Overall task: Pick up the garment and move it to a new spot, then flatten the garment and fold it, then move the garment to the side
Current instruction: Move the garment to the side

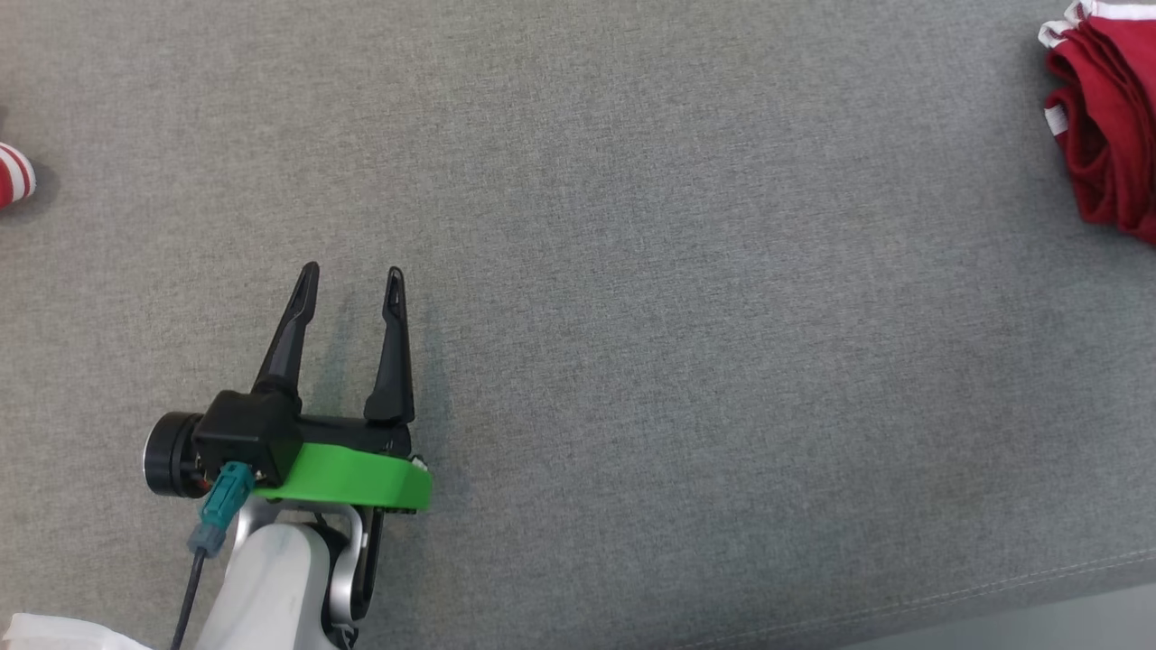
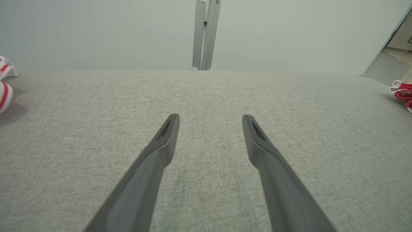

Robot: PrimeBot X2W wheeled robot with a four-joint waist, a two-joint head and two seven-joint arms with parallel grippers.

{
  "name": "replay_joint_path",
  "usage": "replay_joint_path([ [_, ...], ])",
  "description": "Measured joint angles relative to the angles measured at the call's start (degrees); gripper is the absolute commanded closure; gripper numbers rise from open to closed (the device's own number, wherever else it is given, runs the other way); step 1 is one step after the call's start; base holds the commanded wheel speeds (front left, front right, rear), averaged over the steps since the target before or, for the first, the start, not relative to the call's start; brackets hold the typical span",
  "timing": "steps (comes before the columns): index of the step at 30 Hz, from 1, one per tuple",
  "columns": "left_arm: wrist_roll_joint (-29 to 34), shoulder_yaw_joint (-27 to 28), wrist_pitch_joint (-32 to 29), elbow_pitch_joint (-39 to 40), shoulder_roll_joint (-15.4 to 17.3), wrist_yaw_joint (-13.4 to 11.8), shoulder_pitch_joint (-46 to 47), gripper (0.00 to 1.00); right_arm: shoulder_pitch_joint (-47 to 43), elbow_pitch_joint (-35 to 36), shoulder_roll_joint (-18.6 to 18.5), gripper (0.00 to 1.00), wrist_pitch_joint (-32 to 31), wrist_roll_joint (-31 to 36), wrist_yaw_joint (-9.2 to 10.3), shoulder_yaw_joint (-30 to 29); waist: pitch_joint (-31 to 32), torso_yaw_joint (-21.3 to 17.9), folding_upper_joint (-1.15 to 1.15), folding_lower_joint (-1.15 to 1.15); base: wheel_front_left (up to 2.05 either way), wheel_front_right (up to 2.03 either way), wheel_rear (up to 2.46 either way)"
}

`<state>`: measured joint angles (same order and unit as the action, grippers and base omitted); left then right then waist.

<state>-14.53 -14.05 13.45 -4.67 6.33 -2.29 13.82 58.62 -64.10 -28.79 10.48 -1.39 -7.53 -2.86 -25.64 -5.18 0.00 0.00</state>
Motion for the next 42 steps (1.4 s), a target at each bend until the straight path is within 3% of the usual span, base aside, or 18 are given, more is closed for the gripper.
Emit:
replay_joint_path([
  [11, -2.01, 1.05, 1.09, -3.83, -0.6, -0.02, 0.06, 0.0, -3.42, 4.59, 9.54, 0.0, 3.34, -4.74, 0.0, 6.76, 5.41, -0.61, 0.0, 0.0, 0.0, 0.0, 0.0],
  [22, -4.55, 5.27, 1.53, -10.11, -2.15, -0.32, -4.2, 0.0, -18.69, 16.24, 15.85, 0.0, 4.35, -12.52, 0.0, 11.56, 15.26, 0.14, 0.0, 0.0, 0.0, 0.0, 0.0],
  [27, -4.45, 7.47, 1.57, -10.87, -2.6, -0.3, -7.45, 0.0, -26.78, 24.9, 19.17, 0.0, 4.52, -13.21, 0.0, 10.59, 19.62, 0.93, 0.0, 0.0, 0.0, 0.0, 0.0],
  [33, -3.48, 8.55, 1.58, -11.12, -3.16, 0.29, -10.33, 0.0, -39.47, 37.06, 23.76, 0.0, 4.57, -10.57, 0.01, 5.45, 23.42, 2.48, 0.0, 0.0, 0.0, 0.0, 0.0],
  [39, -2.98, 8.44, 1.57, -11.21, -3.34, 0.76, -12.69, 0.0, -48.62, 45.26, 25.71, 0.0, 4.57, -5.39, 0.01, 1.43, 25.01, 4.15, 0.0, 0.0, 0.0, 0.0, 0.0],
  [42, -2.87, 8.11, 1.58, -11.54, -3.38, 0.78, -13.15, 0.0, -51.96, 47.17, 25.83, 0.0, 4.49, -6.86, 0.01, 1.9, 25.57, 4.72, 0.0, 0.0, 0.0, 0.0, 0.0],
])
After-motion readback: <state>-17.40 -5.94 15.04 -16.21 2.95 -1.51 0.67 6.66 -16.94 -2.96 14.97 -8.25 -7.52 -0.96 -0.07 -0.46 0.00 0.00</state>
